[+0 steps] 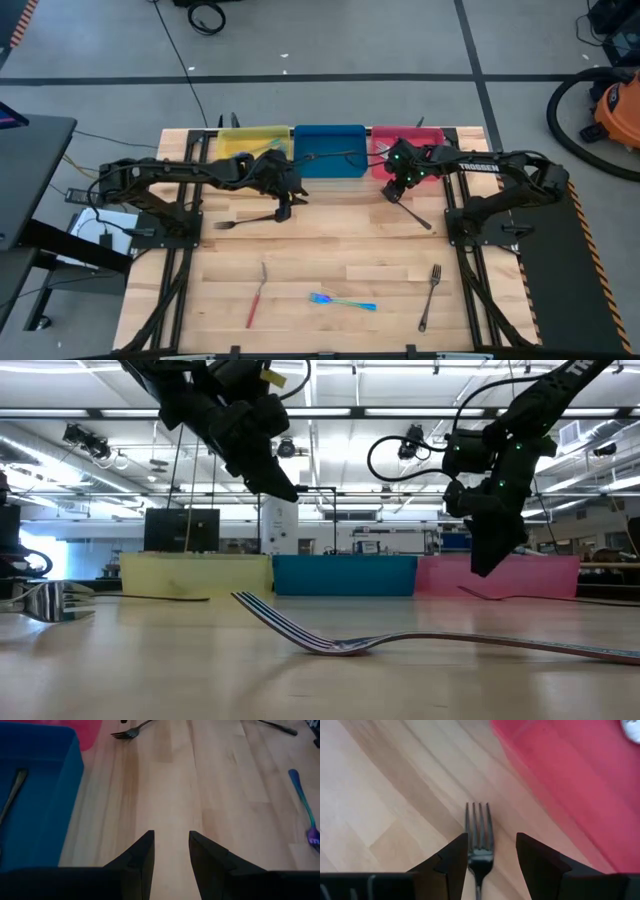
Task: Sort silverware by color (type)
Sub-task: Put the black fork into the blue bin
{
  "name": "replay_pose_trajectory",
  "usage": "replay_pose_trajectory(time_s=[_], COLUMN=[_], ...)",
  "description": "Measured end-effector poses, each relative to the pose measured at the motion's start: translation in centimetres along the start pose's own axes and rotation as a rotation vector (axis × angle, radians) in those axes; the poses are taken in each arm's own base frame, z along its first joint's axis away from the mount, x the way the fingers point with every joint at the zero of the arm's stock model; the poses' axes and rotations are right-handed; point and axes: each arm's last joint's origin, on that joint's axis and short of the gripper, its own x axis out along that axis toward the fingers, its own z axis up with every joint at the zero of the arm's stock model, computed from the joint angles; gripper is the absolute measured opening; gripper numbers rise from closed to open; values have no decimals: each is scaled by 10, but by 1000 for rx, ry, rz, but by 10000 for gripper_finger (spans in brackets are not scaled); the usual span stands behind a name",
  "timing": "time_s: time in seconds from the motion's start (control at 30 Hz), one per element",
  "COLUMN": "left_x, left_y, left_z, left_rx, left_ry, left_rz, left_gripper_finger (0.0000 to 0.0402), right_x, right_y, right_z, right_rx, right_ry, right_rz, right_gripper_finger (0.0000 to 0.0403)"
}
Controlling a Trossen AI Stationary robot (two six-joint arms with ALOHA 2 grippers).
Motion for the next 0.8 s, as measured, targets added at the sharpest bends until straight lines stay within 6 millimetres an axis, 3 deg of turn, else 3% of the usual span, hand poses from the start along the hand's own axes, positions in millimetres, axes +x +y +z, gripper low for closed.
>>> replay_pose_trajectory(time_s=[0.27,0.8], left_x=[1,2], left_y=[-4,-12], left_z=[1,4], left_rx=[-33,-27], left_ry=[-7,-28], left_rz=[-9,-28], left_gripper_finger=[121,121], right_x=[2,33], right_y=[0,11], right_z=[2,1], right_rx=[-24,-167], right_ry=[-14,74], right_rz=[-14,-28], right_gripper_finger=[175,177])
